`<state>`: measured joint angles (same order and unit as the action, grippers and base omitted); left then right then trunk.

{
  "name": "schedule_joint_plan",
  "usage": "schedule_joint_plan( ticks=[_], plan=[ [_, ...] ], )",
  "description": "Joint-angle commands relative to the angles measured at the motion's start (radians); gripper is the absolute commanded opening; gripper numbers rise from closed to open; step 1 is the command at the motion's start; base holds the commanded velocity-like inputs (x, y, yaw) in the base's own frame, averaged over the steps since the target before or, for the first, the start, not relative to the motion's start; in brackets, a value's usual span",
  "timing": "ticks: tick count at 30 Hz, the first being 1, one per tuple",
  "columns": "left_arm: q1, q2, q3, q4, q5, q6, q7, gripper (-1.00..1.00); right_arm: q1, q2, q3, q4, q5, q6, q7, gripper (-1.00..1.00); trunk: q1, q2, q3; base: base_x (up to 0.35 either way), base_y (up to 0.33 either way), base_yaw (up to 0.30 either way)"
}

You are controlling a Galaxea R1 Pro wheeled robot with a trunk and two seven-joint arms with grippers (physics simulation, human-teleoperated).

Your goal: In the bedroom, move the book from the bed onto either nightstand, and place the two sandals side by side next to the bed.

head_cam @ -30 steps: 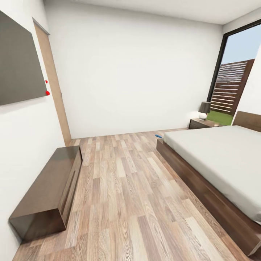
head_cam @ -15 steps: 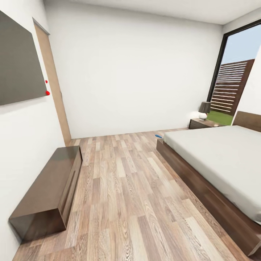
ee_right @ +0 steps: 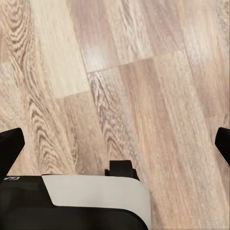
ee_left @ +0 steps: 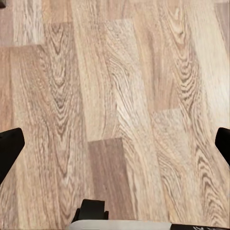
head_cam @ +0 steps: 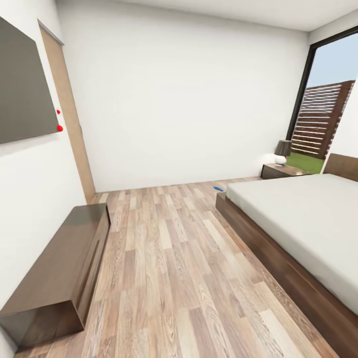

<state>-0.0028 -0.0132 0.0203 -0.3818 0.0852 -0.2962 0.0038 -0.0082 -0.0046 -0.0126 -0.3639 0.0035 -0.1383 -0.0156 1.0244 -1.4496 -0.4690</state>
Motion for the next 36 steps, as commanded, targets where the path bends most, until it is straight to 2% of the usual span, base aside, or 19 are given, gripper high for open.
schedule_joint_plan(
  ticks=[1, 6, 11, 16, 20, 22, 26, 31, 34, 36],
  plan=[
    [0.0, -0.002, 0.001, -0.002, 0.006, -0.002, 0.0, 1.0, -0.001, 0.0, -0.001, 0.0, 0.0, -0.003, -0.001, 1.0, 0.001, 0.0, -0.001, 0.331, 0.0, 0.0],
    [0.0, -0.01, -0.001, -0.018, 0.002, 0.001, 0.003, 1.0, 0.0, 0.0, -0.001, -0.001, -0.003, -0.003, 0.004, 1.0, 0.001, 0.0, -0.001, 0.333, 0.0, 0.0],
    [-0.001, -0.007, -0.002, -0.078, -0.002, 0.001, -0.001, 1.0, 0.0, -0.004, -0.004, 0.0, -0.006, -0.002, 0.007, 1.0, 0.001, 0.0, -0.001, 0.331, 0.0, 0.0],
    [-0.002, -0.005, -0.001, -0.178, -0.001, 0.0, -0.001, 1.0, 0.0, -0.004, -0.016, -0.026, -0.007, 0.005, 0.005, 1.0, 0.001, 0.0, -0.001, 0.312, 0.0, 0.0],
    [-0.002, -0.007, -0.001, -0.286, -0.001, 0.0, 0.002, 1.0, -0.001, -0.002, -0.02, -0.121, -0.007, 0.013, -0.001, 1.0, 0.001, 0.0, -0.001, 0.307, 0.0, 0.0],
    [-0.002, -0.008, 0.0, -0.361, -0.001, 0.001, 0.004, 1.0, -0.001, -0.002, -0.021, -0.215, -0.007, 0.034, -0.002, 1.0, 0.001, 0.0, -0.001, 0.311, 0.0, 0.0],
    [-0.003, -0.009, -0.001, -0.408, -0.001, 0.002, 0.002, 1.0, -0.002, -0.003, -0.024, -0.272, -0.013, 0.061, -0.002, 1.0, 0.001, 0.0, -0.001, 0.319, 0.0, 0.0],
    [-0.003, -0.007, -0.001, -0.416, 0.0, 0.0, -0.001, 1.0, -0.002, -0.019, -0.069, -0.285, -0.045, 0.064, 0.002, 1.0, 0.001, 0.0, -0.001, 0.262, 0.0, 0.0],
    [-0.003, -0.006, -0.001, -0.407, 0.001, 0.0, -0.001, 1.0, -0.002, -0.03, -0.078, -0.285, -0.05, 0.066, 0.005, 1.0, 0.001, 0.0, -0.001, 0.168, 0.0, 0.0],
    [-0.003, -0.006, 0.0, -0.371, 0.001, -0.001, -0.002, 1.0, -0.002, -0.034, -0.082, -0.285, -0.051, 0.067, 0.006, 1.0, 0.001, 0.0, -0.001, 0.14, 0.0, 0.0]
  ],
)
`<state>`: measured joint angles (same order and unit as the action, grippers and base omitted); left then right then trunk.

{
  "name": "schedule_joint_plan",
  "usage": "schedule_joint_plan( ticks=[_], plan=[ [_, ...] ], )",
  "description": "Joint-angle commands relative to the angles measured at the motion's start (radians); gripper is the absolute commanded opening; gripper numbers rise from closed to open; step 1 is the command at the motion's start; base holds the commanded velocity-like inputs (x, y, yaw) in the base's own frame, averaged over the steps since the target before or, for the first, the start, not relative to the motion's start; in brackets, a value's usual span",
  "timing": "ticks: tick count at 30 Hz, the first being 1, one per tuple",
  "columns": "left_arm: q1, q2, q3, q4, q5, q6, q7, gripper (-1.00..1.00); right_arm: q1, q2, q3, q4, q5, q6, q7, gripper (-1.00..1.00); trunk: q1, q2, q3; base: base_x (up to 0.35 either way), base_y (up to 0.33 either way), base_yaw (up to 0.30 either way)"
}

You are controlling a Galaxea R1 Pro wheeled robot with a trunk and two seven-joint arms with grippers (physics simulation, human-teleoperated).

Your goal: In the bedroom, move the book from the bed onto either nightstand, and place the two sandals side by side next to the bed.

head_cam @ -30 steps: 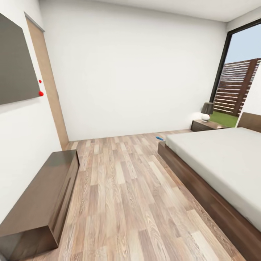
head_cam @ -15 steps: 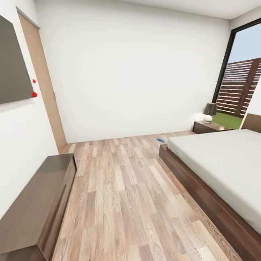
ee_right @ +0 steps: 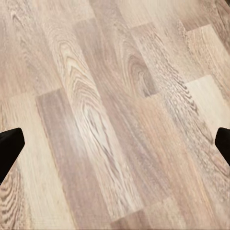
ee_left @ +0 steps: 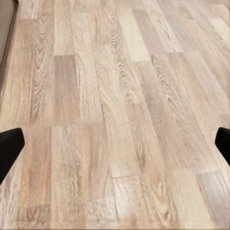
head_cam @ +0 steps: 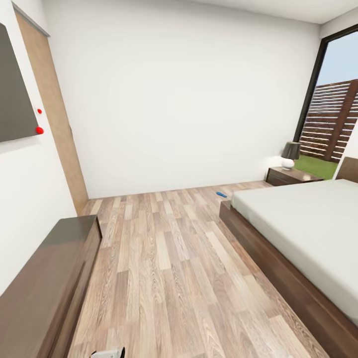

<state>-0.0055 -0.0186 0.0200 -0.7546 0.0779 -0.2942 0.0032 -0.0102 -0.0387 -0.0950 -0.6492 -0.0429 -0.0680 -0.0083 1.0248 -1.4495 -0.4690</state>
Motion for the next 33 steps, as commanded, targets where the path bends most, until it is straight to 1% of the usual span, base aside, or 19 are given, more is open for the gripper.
schedule_joint_plan(
  ticks=[1, 5, 8, 20, 33],
  plan=[
    [-0.001, 0.0, 0.001, 0.031, 0.007, -0.003, -0.001, 1.0, -0.001, -0.002, -0.001, 0.001, -0.005, -0.003, 0.0, 1.0, 0.0, 0.0, -0.001, 0.129, 0.0, 0.0],
    [-0.001, 0.0, 0.003, 0.08, 0.005, -0.006, -0.002, 1.0, -0.001, -0.005, -0.004, 0.003, -0.006, -0.003, 0.001, 1.0, 0.0, 0.0, -0.001, 0.133, 0.0, 0.0],
    [-0.001, 0.0, 0.003, 0.091, 0.005, -0.006, -0.002, 1.0, -0.001, -0.004, -0.003, 0.004, -0.005, -0.004, 0.002, 1.0, 0.0, 0.0, -0.001, 0.145, 0.0, 0.0],
    [-0.001, 0.0, 0.002, 0.098, 0.007, -0.006, -0.002, 1.0, -0.001, -0.003, -0.003, 0.005, -0.005, -0.006, 0.001, 1.0, 0.0, 0.0, -0.001, 0.202, 0.0, 0.0],
    [-0.001, -0.002, 0.001, 0.098, 0.009, -0.006, -0.005, 1.0, -0.001, -0.002, 0.005, 0.011, -0.003, -0.014, -0.001, 1.0, 0.0, 0.0, -0.001, 0.319, 0.0, 0.0]
  ],
)
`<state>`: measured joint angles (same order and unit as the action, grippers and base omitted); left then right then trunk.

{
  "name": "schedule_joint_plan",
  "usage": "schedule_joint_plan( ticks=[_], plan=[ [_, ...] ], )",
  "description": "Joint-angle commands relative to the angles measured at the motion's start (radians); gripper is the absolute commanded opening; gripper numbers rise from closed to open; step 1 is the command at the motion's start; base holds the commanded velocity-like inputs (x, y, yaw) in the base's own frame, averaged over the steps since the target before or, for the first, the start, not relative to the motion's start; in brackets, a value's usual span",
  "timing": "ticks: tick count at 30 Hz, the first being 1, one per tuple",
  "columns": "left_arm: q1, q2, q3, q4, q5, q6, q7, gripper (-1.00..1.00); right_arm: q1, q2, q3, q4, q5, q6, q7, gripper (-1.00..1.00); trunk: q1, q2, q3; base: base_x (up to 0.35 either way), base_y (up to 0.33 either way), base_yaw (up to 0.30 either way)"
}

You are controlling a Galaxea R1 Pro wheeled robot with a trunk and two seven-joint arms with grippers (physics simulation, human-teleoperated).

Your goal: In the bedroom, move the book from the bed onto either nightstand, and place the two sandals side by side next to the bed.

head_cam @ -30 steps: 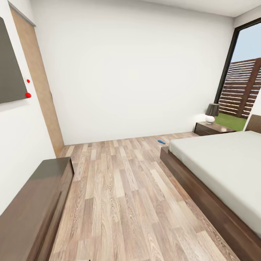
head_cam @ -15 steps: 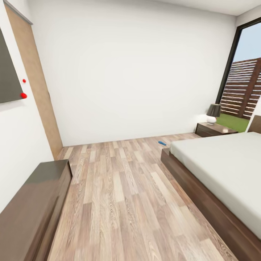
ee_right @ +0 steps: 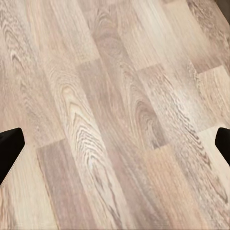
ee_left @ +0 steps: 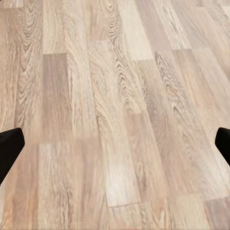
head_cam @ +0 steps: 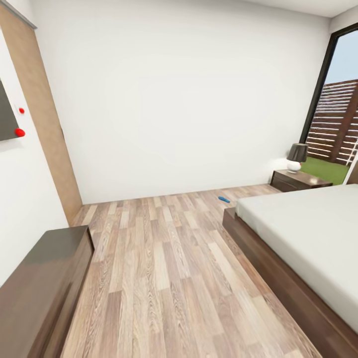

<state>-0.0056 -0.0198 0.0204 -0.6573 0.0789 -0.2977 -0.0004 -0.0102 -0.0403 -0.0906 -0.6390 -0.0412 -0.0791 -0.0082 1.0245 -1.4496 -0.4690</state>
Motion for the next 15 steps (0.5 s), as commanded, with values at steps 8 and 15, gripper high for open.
schedule_joint_plan(
  ticks=[8, 15],
  plan=[
    [-0.001, 0.0, 0.0, 0.001, 0.009, -0.003, -0.001, 1.0, -0.001, 0.001, -0.004, 0.045, -0.006, -0.005, -0.001, 1.0, 0.001, 0.0, -0.001, 0.331, 0.0, 0.0],
    [-0.001, 0.0, 0.0, 0.001, 0.009, -0.003, -0.001, 1.0, -0.001, 0.002, -0.004, 0.048, -0.006, -0.005, -0.001, 1.0, 0.001, 0.0, -0.001, 0.331, 0.0, 0.0]
  ],
)
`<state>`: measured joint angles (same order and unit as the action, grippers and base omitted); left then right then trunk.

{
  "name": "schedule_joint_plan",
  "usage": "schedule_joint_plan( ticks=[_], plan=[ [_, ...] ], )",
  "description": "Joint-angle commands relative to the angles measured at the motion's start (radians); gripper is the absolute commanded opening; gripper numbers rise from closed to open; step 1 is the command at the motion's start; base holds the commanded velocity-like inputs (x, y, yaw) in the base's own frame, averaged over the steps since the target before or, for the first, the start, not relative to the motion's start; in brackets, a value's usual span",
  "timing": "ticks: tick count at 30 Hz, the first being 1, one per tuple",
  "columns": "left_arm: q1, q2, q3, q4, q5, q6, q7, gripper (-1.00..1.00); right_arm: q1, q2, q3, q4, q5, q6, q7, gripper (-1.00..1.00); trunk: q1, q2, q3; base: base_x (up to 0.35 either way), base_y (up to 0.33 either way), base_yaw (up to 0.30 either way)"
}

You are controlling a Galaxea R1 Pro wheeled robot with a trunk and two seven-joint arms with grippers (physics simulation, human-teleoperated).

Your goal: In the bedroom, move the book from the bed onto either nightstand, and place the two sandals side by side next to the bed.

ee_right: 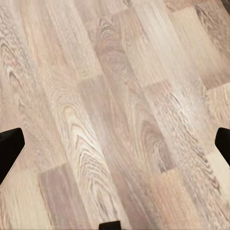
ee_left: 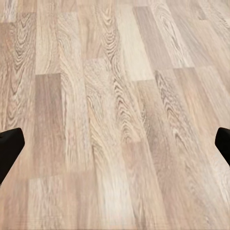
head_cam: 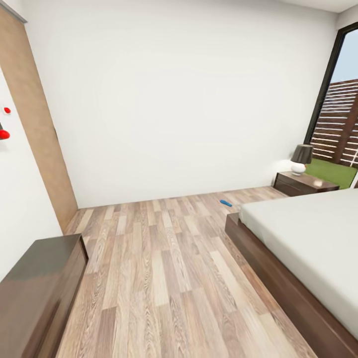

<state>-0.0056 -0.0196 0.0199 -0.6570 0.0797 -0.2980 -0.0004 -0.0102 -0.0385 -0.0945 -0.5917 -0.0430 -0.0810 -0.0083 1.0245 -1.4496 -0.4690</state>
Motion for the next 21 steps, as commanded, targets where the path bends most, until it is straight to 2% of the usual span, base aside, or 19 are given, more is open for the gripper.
schedule_joint_plan(
  ticks=[1, 21],
  plan=[
    [-0.001, 0.0, 0.0, 0.0, 0.008, -0.003, -0.001, 1.0, -0.001, 0.0, 0.001, 0.001, -0.005, -0.003, -0.001, 1.0, 0.001, 0.0, -0.001, 0.331, 0.0, 0.0],
    [-0.001, -0.002, -0.001, 0.0, 0.008, -0.003, -0.001, 1.0, -0.001, -0.001, 0.0, 0.001, -0.005, -0.003, -0.001, 1.0, 0.001, 0.0, -0.001, 0.332, 0.0, 0.0]
  ],
)
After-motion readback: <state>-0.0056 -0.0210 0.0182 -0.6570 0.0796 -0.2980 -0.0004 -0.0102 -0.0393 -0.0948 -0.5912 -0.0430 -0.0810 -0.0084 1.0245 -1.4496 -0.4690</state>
